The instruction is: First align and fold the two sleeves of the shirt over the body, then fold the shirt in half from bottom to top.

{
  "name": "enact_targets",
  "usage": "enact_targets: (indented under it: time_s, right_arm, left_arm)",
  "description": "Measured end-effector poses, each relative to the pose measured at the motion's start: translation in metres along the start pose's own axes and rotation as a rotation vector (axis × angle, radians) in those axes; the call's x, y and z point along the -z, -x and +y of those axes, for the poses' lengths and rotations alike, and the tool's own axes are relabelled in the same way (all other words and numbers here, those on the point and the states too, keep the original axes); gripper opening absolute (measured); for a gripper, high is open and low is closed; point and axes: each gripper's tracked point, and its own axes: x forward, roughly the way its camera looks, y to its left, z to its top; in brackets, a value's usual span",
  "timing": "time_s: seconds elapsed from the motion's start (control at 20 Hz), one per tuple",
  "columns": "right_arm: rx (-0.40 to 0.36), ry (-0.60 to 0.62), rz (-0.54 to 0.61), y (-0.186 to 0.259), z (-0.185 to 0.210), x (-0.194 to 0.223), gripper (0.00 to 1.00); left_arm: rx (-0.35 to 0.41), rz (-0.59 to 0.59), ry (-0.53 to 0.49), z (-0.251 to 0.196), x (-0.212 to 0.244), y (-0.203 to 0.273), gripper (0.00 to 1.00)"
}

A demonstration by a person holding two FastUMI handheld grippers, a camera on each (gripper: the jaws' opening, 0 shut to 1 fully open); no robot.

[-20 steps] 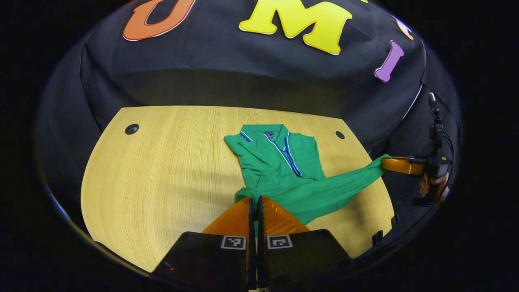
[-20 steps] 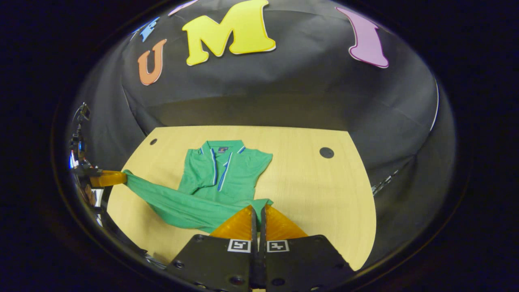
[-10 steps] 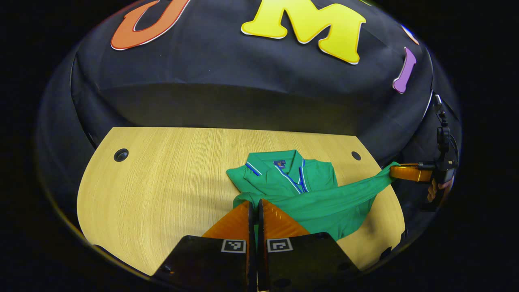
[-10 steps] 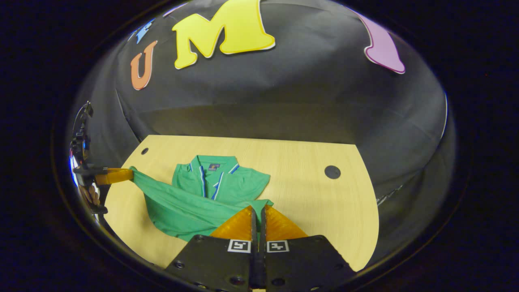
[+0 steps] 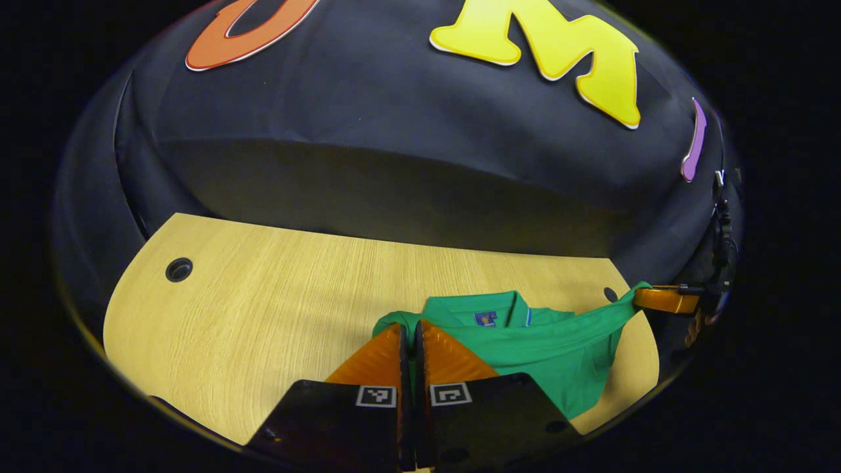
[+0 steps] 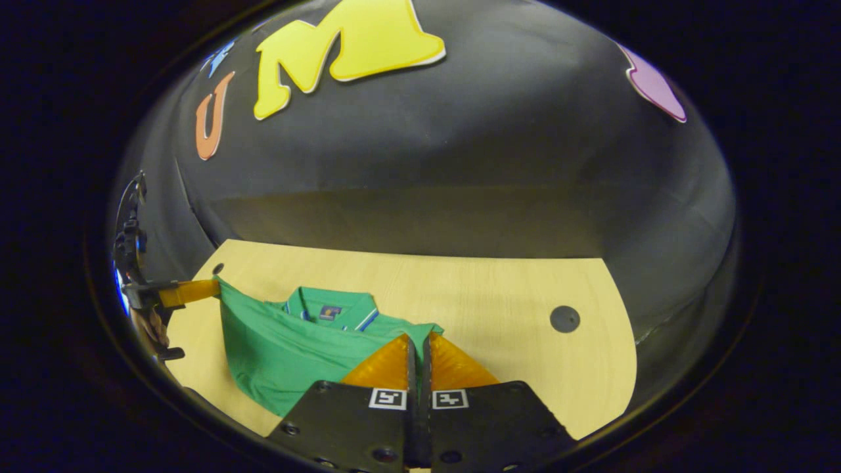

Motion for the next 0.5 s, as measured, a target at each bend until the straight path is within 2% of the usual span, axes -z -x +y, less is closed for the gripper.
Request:
enact_targets:
  time_s: [0.15, 0.35, 0.5]
  right_arm:
    - [-0.002, 0.013, -0.011, -0.026, 0.001, -0.003, 0.00]
    - [0.014, 0.063, 0.005, -0.060, 0.002, 0.019, 0.00]
    - [0.029, 0.060, 0.015, -0.079, -0.004, 0.028, 0.00]
  left_arm:
    - [-0.027, -0.019, 0.011, 0.011, 0.002, -0.027, 0.06]
    - [-0.077, -0.009, -0.004, 0.028, 0.017, -0.054, 0.07]
    - [-0.092, 0.007, -0.008, 0.031, 0.028, -0.066, 0.11]
